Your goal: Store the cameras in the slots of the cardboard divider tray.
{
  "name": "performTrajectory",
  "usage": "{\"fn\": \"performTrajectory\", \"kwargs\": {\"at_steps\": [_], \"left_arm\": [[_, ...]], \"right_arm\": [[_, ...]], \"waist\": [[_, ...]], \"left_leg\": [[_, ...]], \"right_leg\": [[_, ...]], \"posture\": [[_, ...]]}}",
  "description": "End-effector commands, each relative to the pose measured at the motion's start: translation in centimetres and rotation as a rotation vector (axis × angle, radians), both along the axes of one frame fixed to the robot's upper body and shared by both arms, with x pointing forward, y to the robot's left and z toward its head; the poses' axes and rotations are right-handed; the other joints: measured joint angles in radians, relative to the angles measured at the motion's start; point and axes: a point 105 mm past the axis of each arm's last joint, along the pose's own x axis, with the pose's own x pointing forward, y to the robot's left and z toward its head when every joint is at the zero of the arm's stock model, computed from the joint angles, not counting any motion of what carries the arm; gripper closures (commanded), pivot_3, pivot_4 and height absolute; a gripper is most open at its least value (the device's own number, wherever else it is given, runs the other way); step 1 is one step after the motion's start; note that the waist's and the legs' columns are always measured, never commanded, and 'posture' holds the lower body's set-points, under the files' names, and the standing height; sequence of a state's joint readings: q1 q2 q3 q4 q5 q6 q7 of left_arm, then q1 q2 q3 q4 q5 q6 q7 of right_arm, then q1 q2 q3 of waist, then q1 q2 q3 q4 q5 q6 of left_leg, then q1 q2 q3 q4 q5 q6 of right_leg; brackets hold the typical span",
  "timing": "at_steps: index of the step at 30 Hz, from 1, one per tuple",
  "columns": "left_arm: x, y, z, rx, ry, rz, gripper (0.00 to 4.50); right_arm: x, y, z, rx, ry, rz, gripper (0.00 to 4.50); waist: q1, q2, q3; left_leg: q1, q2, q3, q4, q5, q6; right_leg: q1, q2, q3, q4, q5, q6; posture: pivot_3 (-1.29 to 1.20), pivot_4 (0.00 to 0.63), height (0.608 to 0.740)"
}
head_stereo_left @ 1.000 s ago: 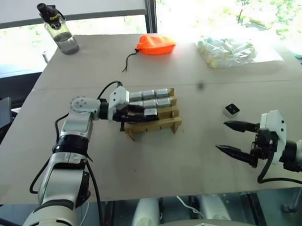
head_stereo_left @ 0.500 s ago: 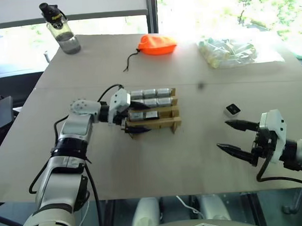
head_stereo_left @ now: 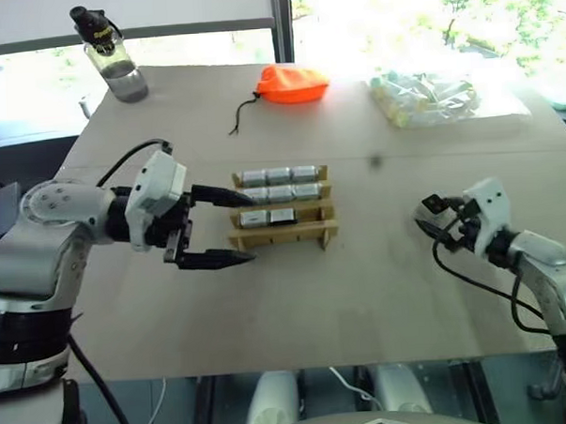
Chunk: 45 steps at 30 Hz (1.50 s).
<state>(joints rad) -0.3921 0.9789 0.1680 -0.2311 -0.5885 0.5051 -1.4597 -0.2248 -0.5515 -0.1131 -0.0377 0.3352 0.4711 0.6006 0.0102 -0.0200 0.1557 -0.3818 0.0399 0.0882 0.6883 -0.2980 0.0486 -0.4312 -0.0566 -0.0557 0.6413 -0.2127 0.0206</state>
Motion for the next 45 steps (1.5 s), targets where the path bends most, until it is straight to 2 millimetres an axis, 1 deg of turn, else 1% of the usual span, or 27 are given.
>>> {"fn": "performTrajectory", "kwargs": {"at_steps": [1, 3, 7, 14, 18, 21, 26, 34, 36, 37, 41, 42, 43, 45], "left_arm": [[-0.8, 0.3, 1.5, 0.004, -0.067, 0.037, 0.02], [-1.1, 0.6, 1.6, 0.009, -0.079, 0.071, 0.02], [-1.7, 1.0, 1.7, 0.003, -0.082, 0.130, 0.02], [-2.1, 1.1, 1.8, -0.022, -0.081, 0.177, 0.02], [-2.1, 1.1, 1.7, -0.025, -0.079, 0.181, 0.02], [-2.0, 1.1, 1.7, -0.027, -0.077, 0.179, 0.02], [-1.9, 1.3, 1.6, -0.017, -0.076, 0.180, 0.02], [-1.8, 1.5, 1.5, -0.012, -0.069, 0.179, 0.02], [-1.8, 1.5, 1.5, -0.011, -0.067, 0.178, 0.00], [-1.8, 1.5, 1.5, -0.010, -0.066, 0.177, 0.00], [-1.8, 1.6, 1.4, -0.007, -0.065, 0.176, 0.00], [-1.8, 1.6, 1.5, -0.007, -0.065, 0.175, 0.00], [-1.8, 1.6, 1.5, -0.008, -0.066, 0.174, 0.00], [-1.7, 1.6, 1.5, -0.010, -0.067, 0.173, 0.00]], "right_arm": [[1.0, -0.9, -0.9, -0.030, 0.022, -0.016, 0.25], [1.4, -1.2, -1.4, -0.050, 0.033, -0.018, 0.25], [1.6, -1.3, -1.8, -0.045, 0.039, -0.016, 0.25], [1.8, -1.3, -1.6, -0.034, 0.016, -0.023, 0.25], [2.0, -1.5, -1.2, -0.040, -0.010, -0.033, 0.25], [2.2, -2.1, -0.5, -0.041, -0.040, -0.059, 0.25], [2.1, -2.5, 0.6, -0.051, -0.076, -0.070, 0.25], [1.8, -2.8, 1.4, -0.054, -0.101, -0.079, 0.25], [1.9, -2.9, 1.7, -0.057, -0.113, -0.081, 0.79], [1.9, -2.9, 1.9, -0.060, -0.119, -0.082, 1.15], [1.6, -3.0, 2.2, -0.068, -0.127, -0.081, 2.94], [1.6, -3.1, 2.2, -0.069, -0.128, -0.082, 3.47], [1.5, -3.2, 2.4, -0.073, -0.133, -0.084, 3.75], [1.3, -3.3, 2.6, -0.080, -0.140, -0.086, 3.73]], "waist": [[0.000, 0.000, 0.000], [0.002, 0.000, 0.000], [-0.001, 0.000, 0.000], [-0.002, 0.000, 0.000], [-0.003, 0.000, 0.000], [-0.005, 0.000, 0.000], [-0.005, 0.000, 0.000], [-0.010, 0.000, 0.000], [-0.013, 0.000, 0.000], [-0.014, 0.000, 0.000], [-0.018, 0.000, 0.000], [-0.019, 0.000, 0.000], [-0.019, 0.000, 0.000], [-0.019, 0.000, 0.000]], "left_leg": [[0.000, 0.000, 0.000, 0.000, 0.000, 0.000], [0.000, 0.000, 0.000, 0.000, 0.000, 0.000], [0.000, 0.000, 0.001, -0.001, 0.000, 0.000], [0.001, 0.000, 0.001, -0.001, 0.000, 0.000], [0.002, 0.000, 0.001, -0.001, 0.000, 0.000], [0.002, 0.000, 0.002, -0.001, 0.000, 0.000], [0.001, 0.000, 0.002, -0.001, 0.000, 0.000], [0.001, 0.000, 0.002, -0.002, 0.000, 0.000], [0.001, 0.000, 0.002, -0.002, 0.000, 0.000], [0.001, 0.000, 0.002, -0.002, 0.000, 0.000], [0.001, 0.000, 0.002, -0.002, 0.000, 0.000], [0.001, 0.000, 0.002, -0.002, 0.000, 0.000], [0.001, 0.000, 0.002, -0.002, 0.000, 0.000], [0.001, 0.000, 0.002, -0.002, 0.000, 0.000]], "right_leg": [[0.000, 0.000, 0.000, 0.000, 0.000, 0.000], [0.000, 0.000, 0.000, -0.001, 0.000, 0.000], [0.000, -0.001, 0.000, -0.001, 0.000, 0.000], [0.001, -0.001, 0.001, 0.000, 0.000, 0.000], [0.001, -0.001, 0.001, 0.000, 0.000, 0.000], [0.001, -0.001, 0.001, 0.000, 0.000, 0.000], [0.000, -0.001, 0.001, 0.000, 0.000, 0.000], [0.000, -0.001, 0.001, 0.000, 0.000, 0.000], [0.000, -0.001, 0.001, 0.000, 0.000, 0.000], [0.000, -0.001, 0.001, 0.000, 0.000, 0.000], [0.000, -0.001, 0.001, 0.000, 0.000, 0.000], [0.000, -0.001, 0.001, 0.000, 0.000, 0.000], [0.000, -0.001, 0.001, 0.000, 0.000, 0.000], [0.000, -0.001, 0.001, 0.000, 0.000, 0.000]], "posture": [[0.00, 0.150, 0.740], [0.00, 0.150, 0.740], [0.00, 0.150, 0.740], [0.00, 0.150, 0.740], [0.00, 0.150, 0.740], [0.00, 0.150, 0.740], [0.00, 0.150, 0.740], [0.00, 0.150, 0.740], [0.00, 0.150, 0.740], [0.00, 0.150, 0.740], [0.00, 0.150, 0.740], [0.00, 0.150, 0.740], [0.00, 0.150, 0.740], [0.00, 0.150, 0.740]]}}
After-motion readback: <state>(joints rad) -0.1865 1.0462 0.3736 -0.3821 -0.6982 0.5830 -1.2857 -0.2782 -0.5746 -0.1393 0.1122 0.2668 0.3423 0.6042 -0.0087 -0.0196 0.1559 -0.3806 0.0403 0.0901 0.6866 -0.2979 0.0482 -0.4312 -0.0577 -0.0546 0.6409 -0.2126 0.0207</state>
